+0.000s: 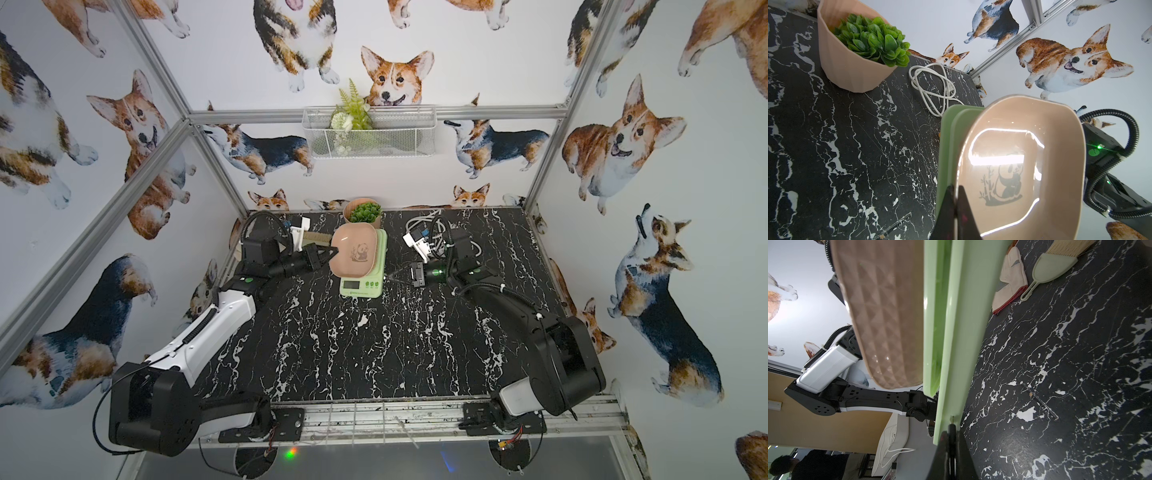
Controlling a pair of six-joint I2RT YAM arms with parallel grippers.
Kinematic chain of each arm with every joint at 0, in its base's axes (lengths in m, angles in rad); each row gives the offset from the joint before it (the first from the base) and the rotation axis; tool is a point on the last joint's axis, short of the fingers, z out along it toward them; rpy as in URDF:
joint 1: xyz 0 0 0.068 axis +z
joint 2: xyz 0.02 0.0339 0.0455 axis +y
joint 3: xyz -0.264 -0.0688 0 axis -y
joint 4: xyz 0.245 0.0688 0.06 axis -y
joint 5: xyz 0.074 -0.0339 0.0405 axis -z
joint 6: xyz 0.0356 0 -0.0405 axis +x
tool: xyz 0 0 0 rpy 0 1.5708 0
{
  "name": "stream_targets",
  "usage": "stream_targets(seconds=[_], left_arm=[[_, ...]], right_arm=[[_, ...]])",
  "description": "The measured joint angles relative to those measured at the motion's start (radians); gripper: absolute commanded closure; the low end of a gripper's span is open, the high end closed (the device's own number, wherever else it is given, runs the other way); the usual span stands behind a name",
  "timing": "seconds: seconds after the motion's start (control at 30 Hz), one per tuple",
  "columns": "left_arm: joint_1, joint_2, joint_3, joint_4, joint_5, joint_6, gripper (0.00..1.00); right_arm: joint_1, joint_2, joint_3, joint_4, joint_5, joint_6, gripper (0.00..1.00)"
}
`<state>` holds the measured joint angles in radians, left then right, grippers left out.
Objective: Charge the electronic scale
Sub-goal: Insert the charging cable into the electronic scale.
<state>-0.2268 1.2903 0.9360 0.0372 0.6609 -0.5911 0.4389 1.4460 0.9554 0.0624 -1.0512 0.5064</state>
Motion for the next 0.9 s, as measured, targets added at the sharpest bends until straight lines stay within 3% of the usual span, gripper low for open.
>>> stream_targets(seconds=[0.9], left_arm=[[-0.056, 0.01, 0.034, -0.083, -0.113, 0.048, 1.0]], right_arm=[[0.019, 0.033, 0.033, -0.098, 0.055, -0.035, 1.0]])
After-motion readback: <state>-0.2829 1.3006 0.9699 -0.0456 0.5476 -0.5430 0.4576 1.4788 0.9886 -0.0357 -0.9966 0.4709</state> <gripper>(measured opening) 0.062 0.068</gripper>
